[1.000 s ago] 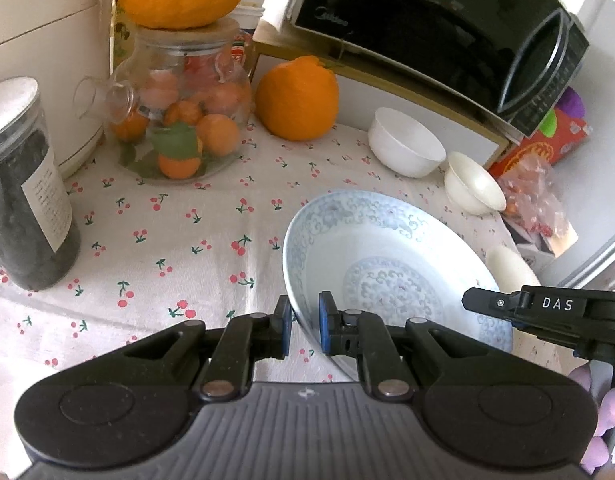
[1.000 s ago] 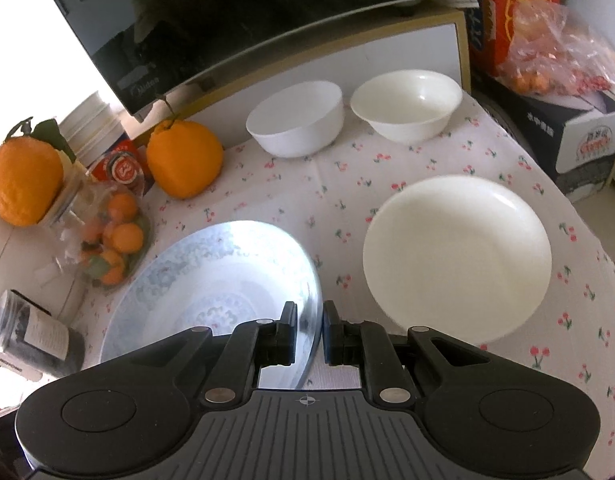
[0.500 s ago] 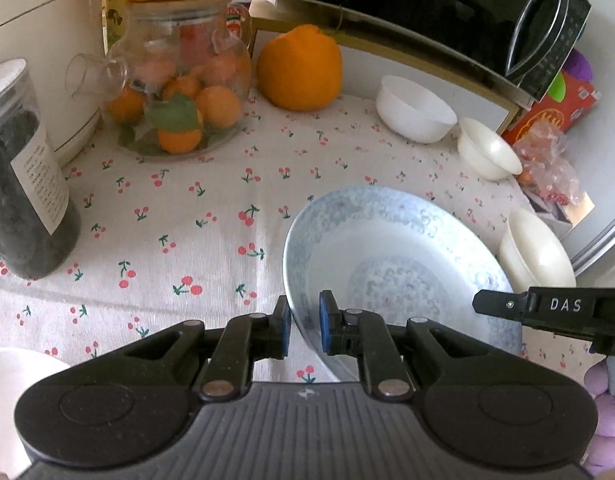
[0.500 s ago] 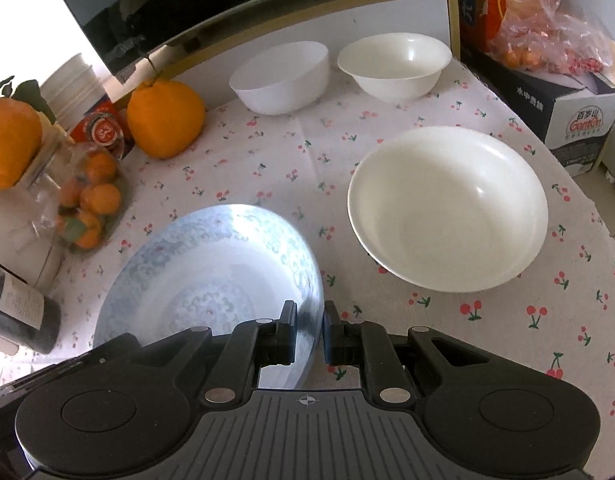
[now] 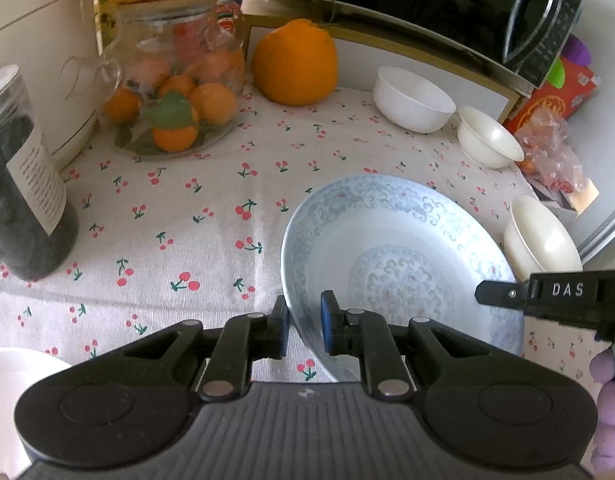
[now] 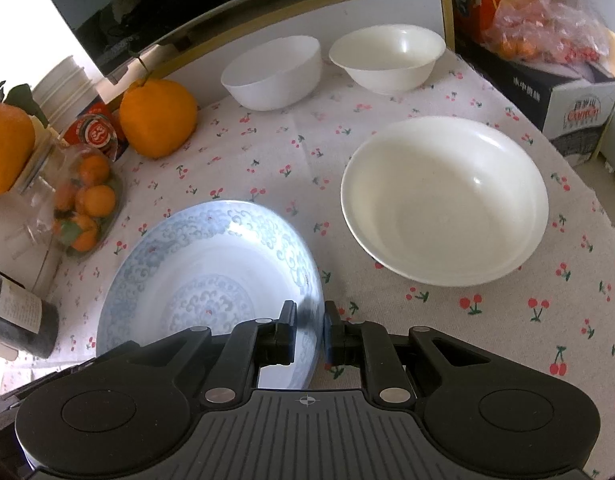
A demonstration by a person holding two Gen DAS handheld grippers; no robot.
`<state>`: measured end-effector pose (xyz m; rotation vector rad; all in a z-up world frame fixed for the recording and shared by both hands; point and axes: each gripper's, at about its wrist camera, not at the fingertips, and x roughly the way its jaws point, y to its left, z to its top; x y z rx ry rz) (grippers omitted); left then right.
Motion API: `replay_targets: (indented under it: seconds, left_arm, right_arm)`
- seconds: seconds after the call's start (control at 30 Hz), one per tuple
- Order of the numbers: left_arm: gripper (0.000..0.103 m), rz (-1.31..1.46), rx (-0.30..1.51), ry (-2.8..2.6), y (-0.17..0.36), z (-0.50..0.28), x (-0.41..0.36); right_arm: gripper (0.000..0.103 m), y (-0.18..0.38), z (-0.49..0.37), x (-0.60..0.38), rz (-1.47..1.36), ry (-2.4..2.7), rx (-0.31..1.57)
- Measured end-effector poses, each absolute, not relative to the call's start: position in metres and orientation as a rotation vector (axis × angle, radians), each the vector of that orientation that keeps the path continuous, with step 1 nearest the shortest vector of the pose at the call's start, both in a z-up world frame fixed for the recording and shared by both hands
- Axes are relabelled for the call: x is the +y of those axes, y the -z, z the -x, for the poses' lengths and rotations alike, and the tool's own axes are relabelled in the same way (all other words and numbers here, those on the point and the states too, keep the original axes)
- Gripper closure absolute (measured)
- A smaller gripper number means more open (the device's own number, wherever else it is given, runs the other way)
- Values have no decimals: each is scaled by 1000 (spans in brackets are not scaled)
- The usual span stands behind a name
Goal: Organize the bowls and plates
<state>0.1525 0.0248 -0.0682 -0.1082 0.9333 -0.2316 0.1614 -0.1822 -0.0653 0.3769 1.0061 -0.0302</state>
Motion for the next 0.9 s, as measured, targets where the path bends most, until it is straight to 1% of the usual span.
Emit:
replay_targets:
  seconds: [0.43, 0.53, 0.6, 0.63, 0.67, 0.7, 0.73, 0.77, 0.8, 0.87, 0.9]
  left_arm:
    - [88, 93, 928, 242, 70, -156, 22]
    - [84, 83, 927, 240, 69, -156, 22]
    - [74, 44, 911, 213, 68, -154, 19]
    - [70, 28, 910, 206, 67, -154, 19]
    - [62, 24, 911, 203, 67, -154, 19]
    - [55, 24, 912, 198, 67, -154, 20]
    - [51, 26, 910, 193, 66, -153, 21]
    - [45, 29, 910, 187, 65, -153, 22]
    - [38, 30, 908, 183, 64, -152, 23]
    - [29, 31, 902, 178, 60, -150, 24]
    - [25, 32, 899, 176, 59, -149, 24]
  right_arm:
    - [88, 68, -165, -187, -382, 35, 996]
    - [87, 68, -165, -187, -378, 29, 999]
    - [86, 66, -165, -184, -356, 26, 994]
    - [85, 65, -165, -183, -338, 22, 988]
    - [81, 63, -164, -182, -324, 19, 979]
    - [80, 60, -163, -182, -313, 15, 973]
    - [74, 58, -162, -182, -309, 11, 968]
    - [67, 56, -162, -182, -313, 3, 965]
    - [63, 55, -161, -182, -319, -3, 963]
    - [48, 51, -159, -182, -324, -12, 960]
    - [45, 49, -157, -182, -325, -16, 957]
